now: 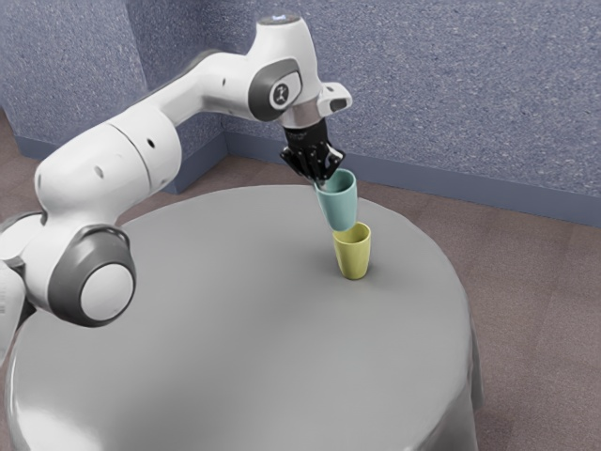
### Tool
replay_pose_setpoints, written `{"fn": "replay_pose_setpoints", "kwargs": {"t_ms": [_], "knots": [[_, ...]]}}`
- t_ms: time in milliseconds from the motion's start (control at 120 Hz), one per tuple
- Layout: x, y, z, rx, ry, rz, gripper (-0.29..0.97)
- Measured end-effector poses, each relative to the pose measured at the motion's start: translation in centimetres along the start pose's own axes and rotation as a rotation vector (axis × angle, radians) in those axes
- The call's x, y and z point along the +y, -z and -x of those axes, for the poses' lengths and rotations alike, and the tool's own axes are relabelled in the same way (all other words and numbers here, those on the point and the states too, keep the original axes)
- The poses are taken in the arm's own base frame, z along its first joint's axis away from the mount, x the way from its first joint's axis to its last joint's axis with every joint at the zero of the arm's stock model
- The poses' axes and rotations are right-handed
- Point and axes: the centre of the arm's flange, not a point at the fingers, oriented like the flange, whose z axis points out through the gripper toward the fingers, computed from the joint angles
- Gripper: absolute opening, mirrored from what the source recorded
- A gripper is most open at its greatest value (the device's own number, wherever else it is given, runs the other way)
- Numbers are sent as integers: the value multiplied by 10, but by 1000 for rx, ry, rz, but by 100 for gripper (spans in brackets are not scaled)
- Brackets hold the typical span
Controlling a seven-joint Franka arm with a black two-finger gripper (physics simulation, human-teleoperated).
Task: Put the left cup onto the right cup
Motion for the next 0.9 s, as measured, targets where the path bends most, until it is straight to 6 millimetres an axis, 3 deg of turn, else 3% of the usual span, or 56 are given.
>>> {"fn": "replay_pose_setpoints", "kwargs": {"t_ms": [342,900], "knots": [[0,-14,-4,11,1,6,-11],[5,-19,-6,21,-3,16,-11]]}}
